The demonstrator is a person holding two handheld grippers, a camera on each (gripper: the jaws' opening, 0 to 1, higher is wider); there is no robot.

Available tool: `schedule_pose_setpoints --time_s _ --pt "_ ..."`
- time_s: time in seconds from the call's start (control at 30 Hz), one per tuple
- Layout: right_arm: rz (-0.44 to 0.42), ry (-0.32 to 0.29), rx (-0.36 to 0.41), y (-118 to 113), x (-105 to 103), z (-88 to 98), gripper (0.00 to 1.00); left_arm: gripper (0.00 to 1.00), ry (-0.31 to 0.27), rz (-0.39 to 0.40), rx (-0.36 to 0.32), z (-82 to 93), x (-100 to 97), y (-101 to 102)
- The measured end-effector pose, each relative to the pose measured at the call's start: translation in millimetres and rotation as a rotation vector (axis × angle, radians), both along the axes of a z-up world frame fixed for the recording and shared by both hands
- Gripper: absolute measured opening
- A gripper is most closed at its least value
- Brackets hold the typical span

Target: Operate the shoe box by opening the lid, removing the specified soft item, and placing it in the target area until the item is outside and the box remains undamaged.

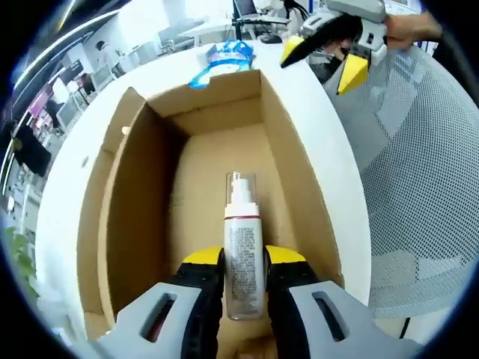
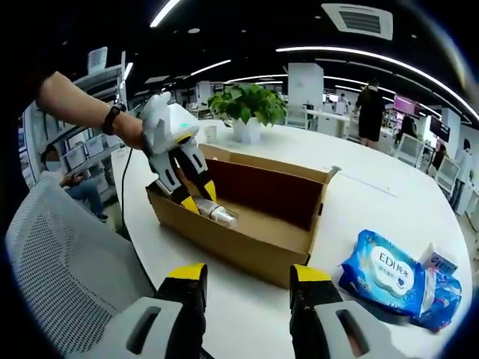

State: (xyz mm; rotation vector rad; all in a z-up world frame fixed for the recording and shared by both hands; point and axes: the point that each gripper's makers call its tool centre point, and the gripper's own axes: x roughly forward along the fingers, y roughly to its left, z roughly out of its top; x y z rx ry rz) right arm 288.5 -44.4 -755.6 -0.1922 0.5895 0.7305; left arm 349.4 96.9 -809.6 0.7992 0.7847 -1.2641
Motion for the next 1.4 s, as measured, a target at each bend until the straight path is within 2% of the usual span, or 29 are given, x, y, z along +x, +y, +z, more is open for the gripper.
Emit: schedule_pose_setpoints --time_s 0.2,0.33,0.83,1.0,1.13,1.27,1.4 --pt "0.031 -0.007 0.007 8.2 1.0 3.0 0.41 0.19 -0.033 0.015 -0.045 19.3 -2.4 -1.7" --pt "0.041 -0.014 0.011 12.0 4.8 7.0 0.41 0.19 -0.067 0.009 -0.051 27.8 -2.4 -5.5" --pt "0.165 -0.11 -0.03 19.6 14.7 29.2 0.42 0.19 -0.161 -0.102 -0.101 63.5 -17.2 -40.0" --pt "0.182 -0.128 0.01 19.4 16.4 36.2 0.41 0.19 -0.177 -0.136 -0.127 73.8 -25.0 -52.2" --pt "0.26 -0.144 -0.008 22.8 11.5 40.1 0.41 0.19 -0.178 -0.186 -0.139 79.1 -36.9 -62.5" --pt "0.335 -0.163 0.011 28.8 4.6 49.7 0.38 0.19 -0.18 -0.213 -0.157 83.2 -44.5 -71.2" --pt "0.393 -0.18 -0.034 28.6 1.9 46.5 0.35 0.19 -0.177 -0.245 -0.173 87.8 -51.5 -79.2"
